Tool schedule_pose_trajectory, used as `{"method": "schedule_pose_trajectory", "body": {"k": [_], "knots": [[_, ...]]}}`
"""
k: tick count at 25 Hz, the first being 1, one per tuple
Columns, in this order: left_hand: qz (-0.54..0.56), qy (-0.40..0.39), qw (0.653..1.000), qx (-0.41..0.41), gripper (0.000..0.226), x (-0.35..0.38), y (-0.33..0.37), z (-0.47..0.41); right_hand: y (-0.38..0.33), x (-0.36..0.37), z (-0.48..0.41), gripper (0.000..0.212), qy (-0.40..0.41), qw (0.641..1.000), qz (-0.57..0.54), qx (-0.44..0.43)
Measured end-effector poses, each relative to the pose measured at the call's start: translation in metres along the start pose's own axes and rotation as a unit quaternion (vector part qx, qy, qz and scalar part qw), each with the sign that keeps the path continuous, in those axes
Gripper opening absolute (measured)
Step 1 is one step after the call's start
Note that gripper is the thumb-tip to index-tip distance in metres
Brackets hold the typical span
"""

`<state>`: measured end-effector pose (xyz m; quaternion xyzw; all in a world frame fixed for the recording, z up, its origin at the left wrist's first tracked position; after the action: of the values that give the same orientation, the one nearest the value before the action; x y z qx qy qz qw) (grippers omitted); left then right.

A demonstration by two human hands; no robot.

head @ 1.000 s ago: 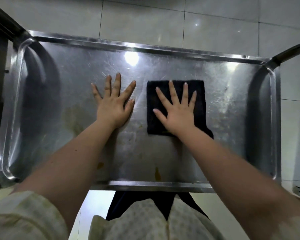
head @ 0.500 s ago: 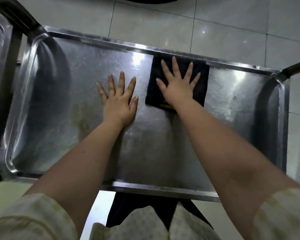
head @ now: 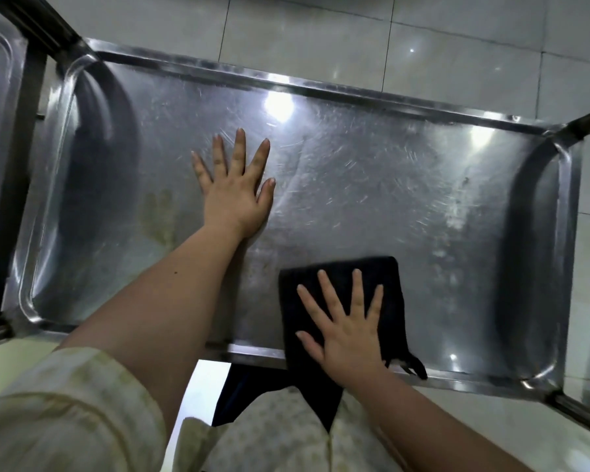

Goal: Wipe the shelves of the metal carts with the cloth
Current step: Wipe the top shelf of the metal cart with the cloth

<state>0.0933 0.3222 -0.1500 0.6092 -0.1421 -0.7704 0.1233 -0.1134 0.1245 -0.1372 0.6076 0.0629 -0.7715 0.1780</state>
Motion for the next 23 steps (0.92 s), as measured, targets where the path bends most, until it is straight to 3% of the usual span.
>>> {"method": "schedule_pose_trajectory", "body": {"k": [4,8,11,17,21,23], "knots": [[-0.006,0.016,1.0,0.001,0.06,0.001,-0.003,-0.001,0.02,-0.011,-0.082,0.069,0.032,0.999,-0.009,0.03],[-0.026,0.014,0.999,-0.022,0.057,0.003,-0.003,-0.003,0.068,-0.04,-0.238,0.068,-0.002,0.991,-0.024,0.129],[-0.026,0.009,0.999,-0.037,0.056,0.001,-0.001,-0.004,0.081,-0.047,-0.274,0.07,-0.017,0.992,-0.007,0.127],[-0.016,0.01,0.999,-0.028,0.057,0.001,0.001,-0.002,0.051,-0.026,-0.172,0.072,0.005,0.997,-0.006,0.075],[-0.009,-0.016,1.0,-0.016,0.057,-0.005,0.002,-0.002,-0.026,-0.014,-0.039,0.073,-0.029,0.998,-0.027,0.044],[0.047,-0.023,0.999,0.001,0.055,-0.011,-0.003,0.004,-0.061,-0.015,-0.006,0.072,-0.052,0.998,-0.023,0.038]]}}
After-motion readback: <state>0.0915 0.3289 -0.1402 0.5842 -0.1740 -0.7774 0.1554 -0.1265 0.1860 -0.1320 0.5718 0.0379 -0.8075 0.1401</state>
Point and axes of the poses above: each hand's wrist, its own z-axis away from the middle knuckle, its own x-axis out of the palm, y = z × x, the point moved 2 cm from there along -z, towards the middle knuckle, and after that the axes turned 13 degrees about z, right-handed, at the moved point
